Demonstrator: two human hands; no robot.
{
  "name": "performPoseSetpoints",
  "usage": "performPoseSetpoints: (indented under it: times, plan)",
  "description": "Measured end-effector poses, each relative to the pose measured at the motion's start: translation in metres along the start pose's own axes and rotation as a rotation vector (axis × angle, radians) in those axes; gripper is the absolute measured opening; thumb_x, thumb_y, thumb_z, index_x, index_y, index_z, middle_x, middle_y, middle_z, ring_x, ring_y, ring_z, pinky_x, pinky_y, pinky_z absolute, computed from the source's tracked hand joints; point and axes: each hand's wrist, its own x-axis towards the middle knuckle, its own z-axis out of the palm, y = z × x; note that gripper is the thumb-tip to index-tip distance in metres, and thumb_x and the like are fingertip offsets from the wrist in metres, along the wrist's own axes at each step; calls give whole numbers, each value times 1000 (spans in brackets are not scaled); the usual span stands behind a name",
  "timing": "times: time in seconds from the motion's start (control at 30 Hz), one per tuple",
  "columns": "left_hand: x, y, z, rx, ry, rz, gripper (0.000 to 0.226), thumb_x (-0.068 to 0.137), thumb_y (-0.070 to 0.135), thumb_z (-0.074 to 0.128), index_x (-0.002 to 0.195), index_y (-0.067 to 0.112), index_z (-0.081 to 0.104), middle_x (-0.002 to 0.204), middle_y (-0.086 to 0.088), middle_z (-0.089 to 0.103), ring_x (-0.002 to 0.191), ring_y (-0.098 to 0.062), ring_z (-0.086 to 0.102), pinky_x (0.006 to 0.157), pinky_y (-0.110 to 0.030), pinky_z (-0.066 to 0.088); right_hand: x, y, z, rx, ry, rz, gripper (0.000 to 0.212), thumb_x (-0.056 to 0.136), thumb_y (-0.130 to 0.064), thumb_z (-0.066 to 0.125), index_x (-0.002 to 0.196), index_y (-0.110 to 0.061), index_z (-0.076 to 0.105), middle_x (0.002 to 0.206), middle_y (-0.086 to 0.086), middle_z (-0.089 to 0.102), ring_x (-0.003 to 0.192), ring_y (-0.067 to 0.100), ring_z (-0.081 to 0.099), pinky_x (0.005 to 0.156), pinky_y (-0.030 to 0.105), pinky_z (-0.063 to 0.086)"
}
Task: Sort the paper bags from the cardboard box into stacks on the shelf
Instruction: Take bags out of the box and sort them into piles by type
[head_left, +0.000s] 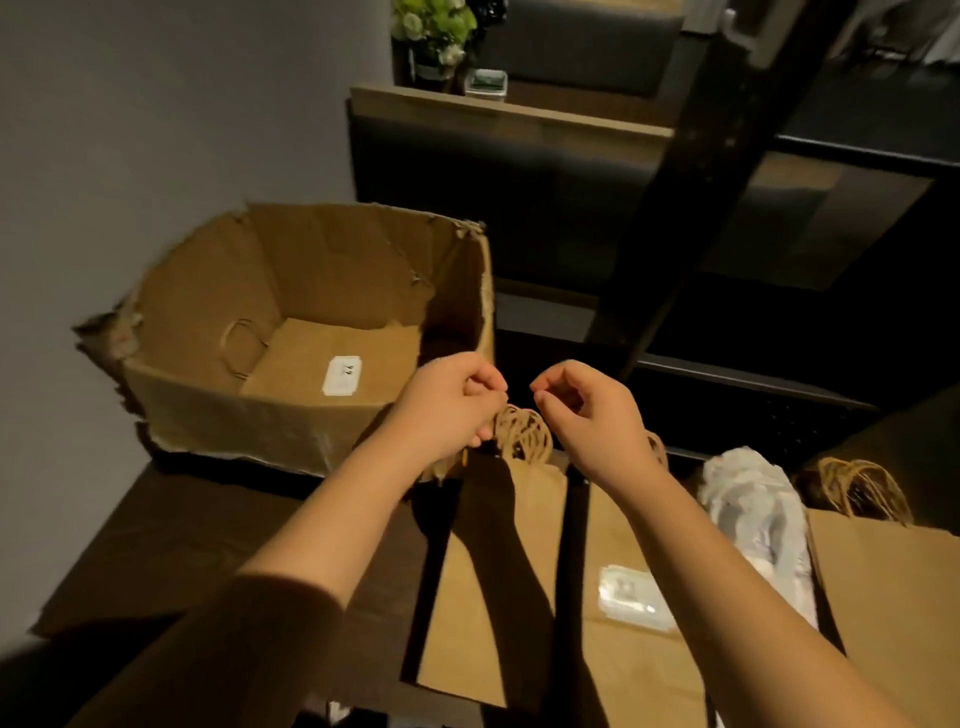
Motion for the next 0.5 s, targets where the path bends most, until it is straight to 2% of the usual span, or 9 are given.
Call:
performPoseSetpoints:
  times: [0.17,0.3,0.4,0.5]
  plan:
    - [22,-35,-100,1,77,-45,10,92,20,60,86,26,65,77,2,67,65,-11,66,56,-23,49,51,-53,52,58,-40,6,14,92,-19,59,86,-31,62,80,-15,61,74,1,57,62,15,40]
    - [52,-74,-167,-34,83,-154,16,96,15,52,88,22,65,90,0,69,67,-11,63,56,-22,46,99,-85,105,63,-171,91,7,93,-18,59,96,-20,65,89,-8,64,80,6,59,68,20,46]
    - [72,-99,-198,-80,-3,-302,20,100,14,44,97,19,63,100,-3,68,71,-12,60,56,-21,43,131,-91,142,131,-315,271,5,93,-17,59,95,-16,63,84,-1,63,72,12,57,60,23,43]
    - [99,-127,-220,-129,-82,-485,20,101,17,43,108,18,61,105,-3,68,82,-15,64,64,-25,49,157,-88,179,291,-460,545,13,96,-21,55,104,-14,62,102,7,63,89,21,60,70,32,48]
